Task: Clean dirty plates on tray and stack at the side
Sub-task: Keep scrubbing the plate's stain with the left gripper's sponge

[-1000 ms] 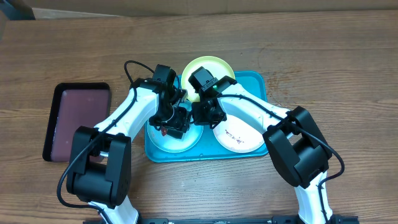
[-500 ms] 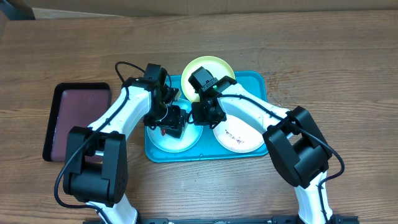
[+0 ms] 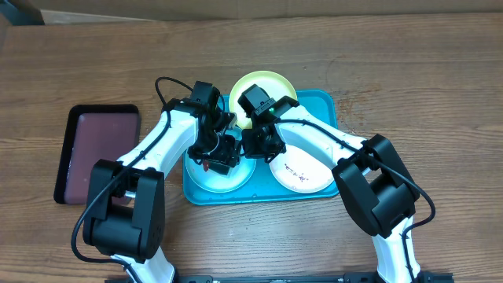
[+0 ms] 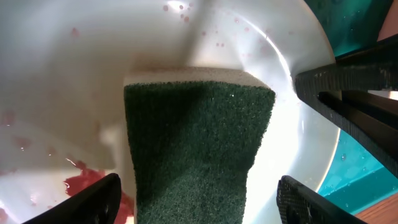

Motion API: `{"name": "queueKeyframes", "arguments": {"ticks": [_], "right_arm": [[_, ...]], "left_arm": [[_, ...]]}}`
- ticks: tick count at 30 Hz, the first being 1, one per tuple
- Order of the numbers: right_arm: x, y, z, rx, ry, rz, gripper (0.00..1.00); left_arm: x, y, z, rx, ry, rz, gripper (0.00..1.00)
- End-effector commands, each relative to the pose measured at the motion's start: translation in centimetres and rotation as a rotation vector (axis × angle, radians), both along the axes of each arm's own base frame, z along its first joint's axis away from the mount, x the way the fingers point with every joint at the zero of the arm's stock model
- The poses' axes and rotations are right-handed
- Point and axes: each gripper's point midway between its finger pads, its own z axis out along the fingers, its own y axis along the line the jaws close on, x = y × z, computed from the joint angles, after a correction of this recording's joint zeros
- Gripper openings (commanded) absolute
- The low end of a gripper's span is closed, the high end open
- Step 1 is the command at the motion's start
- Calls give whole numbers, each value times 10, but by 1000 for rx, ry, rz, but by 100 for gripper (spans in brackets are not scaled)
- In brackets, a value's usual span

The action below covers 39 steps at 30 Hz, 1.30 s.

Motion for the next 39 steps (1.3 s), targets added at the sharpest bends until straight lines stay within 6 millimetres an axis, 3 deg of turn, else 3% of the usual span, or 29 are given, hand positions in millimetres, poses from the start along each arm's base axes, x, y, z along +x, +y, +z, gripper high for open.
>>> {"name": "queueKeyframes", "arguments": {"ticks": [1, 16, 21, 29, 33, 39], "right_arm": [[-3, -1, -6, -14, 6, 8, 4], [-4, -2, -6, -17, 10, 7, 4], [-3, -1, -6, -15, 6, 7, 4], [-3, -1, -6, -14, 5, 8, 4], [-3, -1, -6, -14, 5, 7, 4], [-3, -1, -6, -14, 5, 8, 4]], "left_arm": [[-4, 0, -9, 6, 23, -23, 79], [-11, 2, -33, 26, 93, -22, 74], [-9, 2, -32, 29, 86, -22, 56], [2, -1, -25, 24, 68, 34, 13], [8, -3, -20, 20, 72, 120, 5], [8, -6, -20, 8, 110, 252, 4]]}}
